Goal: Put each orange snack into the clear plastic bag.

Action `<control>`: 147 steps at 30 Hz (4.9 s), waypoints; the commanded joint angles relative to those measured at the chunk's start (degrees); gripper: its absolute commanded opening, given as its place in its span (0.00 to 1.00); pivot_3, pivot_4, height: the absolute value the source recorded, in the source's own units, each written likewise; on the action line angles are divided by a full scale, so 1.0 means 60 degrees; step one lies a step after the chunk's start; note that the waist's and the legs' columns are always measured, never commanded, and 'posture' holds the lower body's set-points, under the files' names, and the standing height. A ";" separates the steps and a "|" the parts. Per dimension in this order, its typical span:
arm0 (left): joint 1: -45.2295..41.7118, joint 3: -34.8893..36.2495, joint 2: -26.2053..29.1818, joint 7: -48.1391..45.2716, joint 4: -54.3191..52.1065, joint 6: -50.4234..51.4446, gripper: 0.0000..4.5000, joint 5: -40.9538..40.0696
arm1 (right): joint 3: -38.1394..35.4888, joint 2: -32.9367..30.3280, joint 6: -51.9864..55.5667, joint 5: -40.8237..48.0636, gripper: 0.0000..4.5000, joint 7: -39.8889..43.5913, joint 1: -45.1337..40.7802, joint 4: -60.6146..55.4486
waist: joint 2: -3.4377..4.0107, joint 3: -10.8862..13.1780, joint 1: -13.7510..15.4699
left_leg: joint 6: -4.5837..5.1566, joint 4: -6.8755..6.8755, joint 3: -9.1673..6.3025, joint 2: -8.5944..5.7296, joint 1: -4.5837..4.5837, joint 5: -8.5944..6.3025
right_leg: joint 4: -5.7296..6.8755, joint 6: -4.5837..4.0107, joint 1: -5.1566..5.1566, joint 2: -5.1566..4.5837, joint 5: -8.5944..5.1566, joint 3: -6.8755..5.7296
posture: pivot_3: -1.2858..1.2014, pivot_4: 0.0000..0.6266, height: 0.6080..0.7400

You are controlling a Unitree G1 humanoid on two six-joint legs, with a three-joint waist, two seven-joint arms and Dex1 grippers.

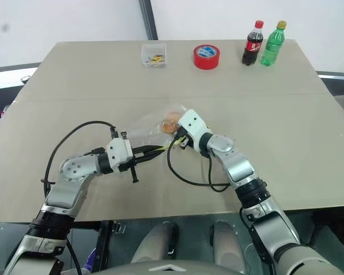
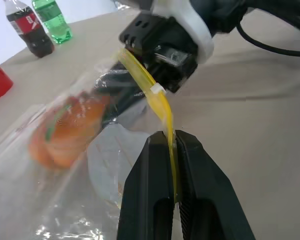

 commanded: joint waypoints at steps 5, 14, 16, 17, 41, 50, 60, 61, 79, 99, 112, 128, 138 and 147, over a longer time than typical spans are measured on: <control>0.0133 0.0612 -0.0241 0.0834 -0.0202 0.0638 0.00 -0.0569 | -0.0243 -0.0530 -0.0985 -0.0512 0.92 0.0100 0.0049 -0.0607 | 0.0000 0.0000 0.0025 | 0.0000 0.0000 -0.0001 0.0002 0.0000 0.0000 | 0.0001 0.0000 -0.0001 0.0000 0.0000 0.0000 | 0.52 0.24 1.00; -0.0281 0.1014 -0.0572 0.1396 -0.0257 0.1791 0.00 -0.1272 | -0.1571 -0.2523 0.0309 0.0325 0.92 0.0745 0.2038 -0.4478 | -0.0001 0.0000 0.0059 | 0.0002 0.0002 -0.0020 0.0002 -0.0009 -0.0001 | -0.0005 0.0001 0.0004 -0.0010 -0.0001 -0.0019 | 0.52 0.24 1.00; -0.0443 0.1096 -0.0622 0.1378 -0.0347 0.2060 0.00 -0.1518 | -0.1328 -0.2936 -0.0384 -0.0550 0.92 0.0373 0.2157 -0.4116 | -0.0001 0.0000 0.0008 | 0.0003 0.0002 -0.0010 -0.0001 -0.0002 -0.0001 | 0.0003 0.0001 0.0005 -0.0008 -0.0001 -0.0013 | 0.52 0.24 1.00; -0.0504 0.1119 -0.0619 0.1327 -0.0382 0.2158 0.00 -0.1623 | -0.1145 -0.3080 -0.0731 -0.0983 0.92 0.0211 0.2133 -0.3814 | -0.0001 0.0000 -0.0001 | 0.0002 0.0002 -0.0009 -0.0001 -0.0001 -0.0001 | 0.0005 0.0001 0.0005 -0.0007 -0.0001 -0.0012 | 0.52 0.24 1.00; -0.0342 0.1266 -0.0367 0.1203 -0.1310 0.2648 0.00 -0.1937 | -0.1064 -0.2068 -0.5224 -0.1836 0.14 -0.0210 -0.0549 0.1931 | -0.0002 0.0001 0.0000 | -0.0013 -0.0002 0.0008 0.0006 0.0003 0.0007 | -0.0004 -0.0003 0.0003 -0.0002 0.0002 0.0009 | 0.52 0.24 1.00; -0.1524 0.1259 -0.0767 0.1596 -0.0651 0.2773 0.00 -0.1903 | -0.2032 -0.2866 -0.4801 -0.1931 0.01 -0.0756 -0.0673 0.1332 | -0.0002 0.0002 0.0059 | -0.0012 0.0001 0.0003 0.0002 -0.0003 0.0008 | -0.0002 -0.0003 0.0003 -0.0005 0.0002 0.0003 | 0.52 0.24 1.00; -0.5131 0.0896 -0.1558 0.2381 0.3560 0.0044 0.00 -0.0211 | -0.3662 -0.4626 -0.3851 -0.2672 0.01 -0.2548 -0.0980 -0.0031 | -0.0008 0.0004 0.0073 | -0.0036 0.0003 0.0008 -0.0024 -0.0016 0.0022 | -0.0008 -0.0001 -0.0001 -0.0007 0.0001 -0.0004 | 0.52 0.24 1.00; -0.5159 0.0856 -0.1570 0.2194 0.3686 -0.0274 0.00 -0.0221 | -0.3787 -0.4717 -0.3654 -0.2626 0.01 -0.2468 -0.0723 -0.0522 | -0.0007 0.0003 0.0069 | -0.0036 0.0003 0.0009 -0.0020 -0.0021 0.0022 | -0.0014 -0.0002 -0.0003 -0.0004 0.0001 -0.0005 | 0.52 0.24 1.00; -0.1566 -0.0223 -0.0967 0.0684 0.1600 -0.1481 0.00 -0.0123 | -0.3579 -0.5176 -0.0218 -0.0917 0.54 0.0543 0.5864 -0.7880 | 0.0006 0.0013 0.0088 | 0.0022 0.0003 0.0033 0.0012 0.0172 -0.0010 | -0.0021 0.0012 0.0177 -0.0001 -0.0004 0.0034 | 0.52 0.24 1.00; -0.1598 -0.0299 -0.0905 0.0812 0.1462 -0.2133 0.00 0.0472 | 0.0409 -0.3451 0.0127 -0.1855 0.31 0.1506 0.0281 -0.5666 | 0.0001 0.0013 0.0214 | 0.0018 -0.0009 -0.0012 0.0013 0.0124 -0.0011 | -0.0072 0.0008 0.0157 -0.0001 0.0000 -0.0012 | 0.52 0.24 1.00; -0.1701 -0.0238 -0.0838 0.0963 0.1474 -0.2203 0.00 0.0535 | 0.0494 -0.3808 -0.0041 -0.2293 0.31 0.2005 0.0394 -0.5492 | 0.0003 0.0014 0.0228 | 0.0018 -0.0018 -0.0016 0.0004 0.0125 -0.0012 | -0.0074 0.0008 0.0155 -0.0001 0.0000 -0.0016 | 0.52 0.24 1.00; -0.1700 -0.0295 -0.0834 0.0891 0.1770 -0.2510 0.00 0.0574 | 0.0276 -0.3613 0.0125 -0.2196 0.31 0.2145 0.0229 -0.5461 | 0.0003 0.0014 0.0230 | 0.0018 -0.0019 -0.0016 0.0005 0.0124 -0.0012 | -0.0074 0.0008 0.0155 -0.0001 0.0000 -0.0016 | 0.52 0.24 1.00; -0.1696 -0.0305 -0.0843 0.0897 0.1879 -0.2578 0.00 0.0582 | 0.0236 -0.3575 0.0279 -0.2158 0.01 0.2205 0.0226 -0.5586 | 0.0003 0.0014 0.0230 | 0.0018 -0.0020 -0.0016 0.0005 0.0124 -0.0012 | -0.0075 0.0008 0.0155 -0.0001 0.0000 -0.0017 | 0.52 0.24 1.00; -0.1850 0.0101 -0.0982 0.1301 0.1952 -0.2287 0.00 0.0288 | -0.0343 -0.4115 0.0890 -0.2533 0.01 0.1852 0.0745 -0.5561 | 0.0003 0.0014 0.0250 | 0.0018 -0.0020 -0.0017 0.0005 0.0124 -0.0012 | -0.0075 0.0008 0.0156 -0.0001 0.0000 -0.0017 | 0.52 0.24 1.00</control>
